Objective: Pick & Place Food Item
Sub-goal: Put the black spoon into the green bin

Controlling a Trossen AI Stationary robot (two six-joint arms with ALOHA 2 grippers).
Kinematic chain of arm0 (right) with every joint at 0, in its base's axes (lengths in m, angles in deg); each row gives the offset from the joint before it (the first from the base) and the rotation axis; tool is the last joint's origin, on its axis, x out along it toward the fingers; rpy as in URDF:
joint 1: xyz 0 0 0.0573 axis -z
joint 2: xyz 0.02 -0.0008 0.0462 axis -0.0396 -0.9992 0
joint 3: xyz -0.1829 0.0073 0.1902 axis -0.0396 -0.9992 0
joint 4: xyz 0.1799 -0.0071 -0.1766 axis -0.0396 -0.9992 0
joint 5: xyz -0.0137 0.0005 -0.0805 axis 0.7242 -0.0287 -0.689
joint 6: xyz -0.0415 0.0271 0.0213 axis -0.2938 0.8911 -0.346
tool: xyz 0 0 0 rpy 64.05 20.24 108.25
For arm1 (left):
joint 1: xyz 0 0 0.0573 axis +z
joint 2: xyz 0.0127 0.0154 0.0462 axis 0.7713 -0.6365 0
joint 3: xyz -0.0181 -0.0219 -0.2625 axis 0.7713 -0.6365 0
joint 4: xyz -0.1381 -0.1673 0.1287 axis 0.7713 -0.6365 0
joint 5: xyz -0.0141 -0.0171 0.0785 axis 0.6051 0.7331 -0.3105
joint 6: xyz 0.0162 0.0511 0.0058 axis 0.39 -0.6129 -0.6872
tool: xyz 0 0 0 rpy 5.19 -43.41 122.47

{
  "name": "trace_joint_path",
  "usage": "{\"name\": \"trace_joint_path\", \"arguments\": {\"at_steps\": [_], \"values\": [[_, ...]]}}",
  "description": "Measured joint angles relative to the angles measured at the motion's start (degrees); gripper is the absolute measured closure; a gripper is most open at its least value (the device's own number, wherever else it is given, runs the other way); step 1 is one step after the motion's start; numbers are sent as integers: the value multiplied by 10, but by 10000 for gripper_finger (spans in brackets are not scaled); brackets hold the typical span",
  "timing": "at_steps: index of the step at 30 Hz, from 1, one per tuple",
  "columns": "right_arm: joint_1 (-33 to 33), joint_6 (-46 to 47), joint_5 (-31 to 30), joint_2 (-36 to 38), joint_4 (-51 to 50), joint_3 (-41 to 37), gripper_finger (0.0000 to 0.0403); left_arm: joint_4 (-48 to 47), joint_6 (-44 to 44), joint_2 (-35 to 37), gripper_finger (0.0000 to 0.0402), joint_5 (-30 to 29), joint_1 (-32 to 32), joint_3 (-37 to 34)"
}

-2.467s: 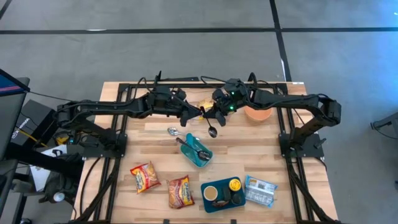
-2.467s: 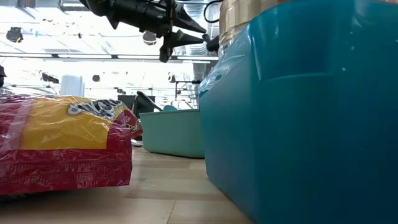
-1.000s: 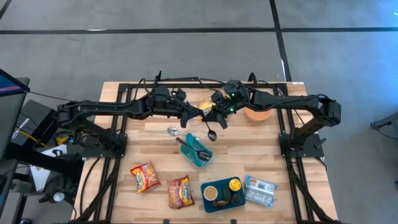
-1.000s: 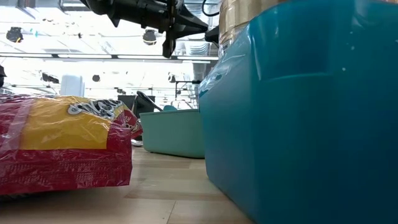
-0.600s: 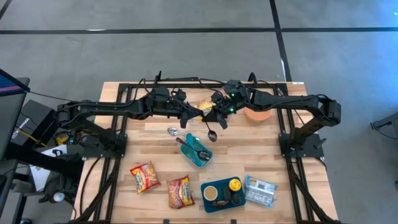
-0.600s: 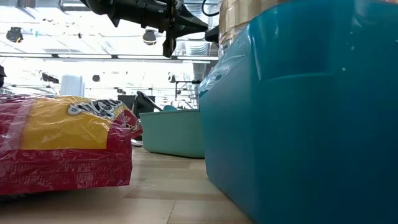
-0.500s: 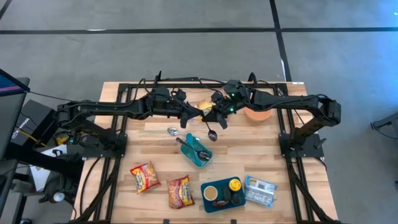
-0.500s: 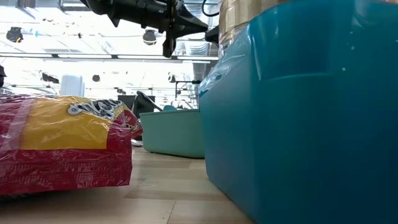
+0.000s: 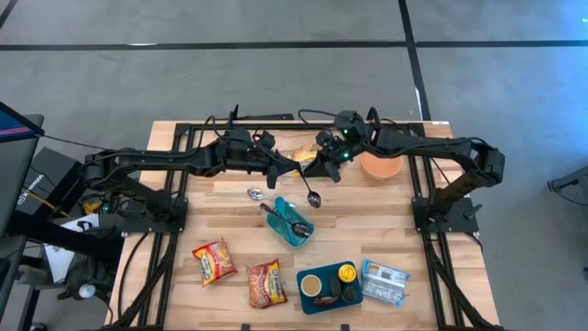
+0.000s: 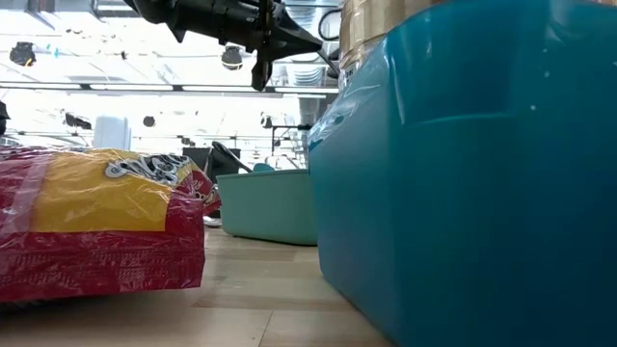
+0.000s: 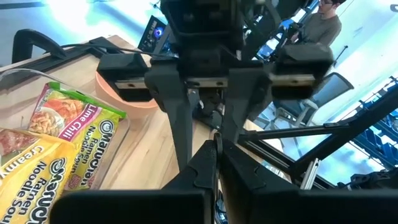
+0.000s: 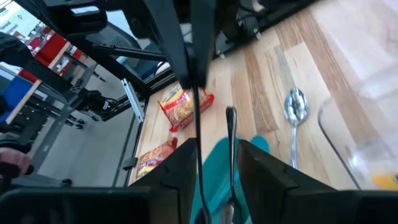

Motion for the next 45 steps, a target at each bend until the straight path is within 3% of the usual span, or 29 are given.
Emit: {"name": "trace_joint_path", "arguments": {"at_steps": [8, 16, 23, 29, 36, 45], "values": [[32, -24, 32, 25, -43, 0, 292, -10, 21, 0, 400, 0, 0, 0], [42, -50, 1, 86, -92, -1, 291, -45, 74, 0, 400, -18, -9, 0], [51, -51, -75, 117, -120, -3, 291, -71, 108, 0, 400, -82, -51, 0], [54, -51, -86, 113, -133, -3, 291, -79, 122, 1, 400, -134, -92, 0], [54, -58, -112, 110, -139, -4, 291, -176, 152, 27, 400, -258, -137, 0], [54, -66, -112, 110, -138, -3, 291, -233, 187, 53, 400, -350, -187, 0]]}}
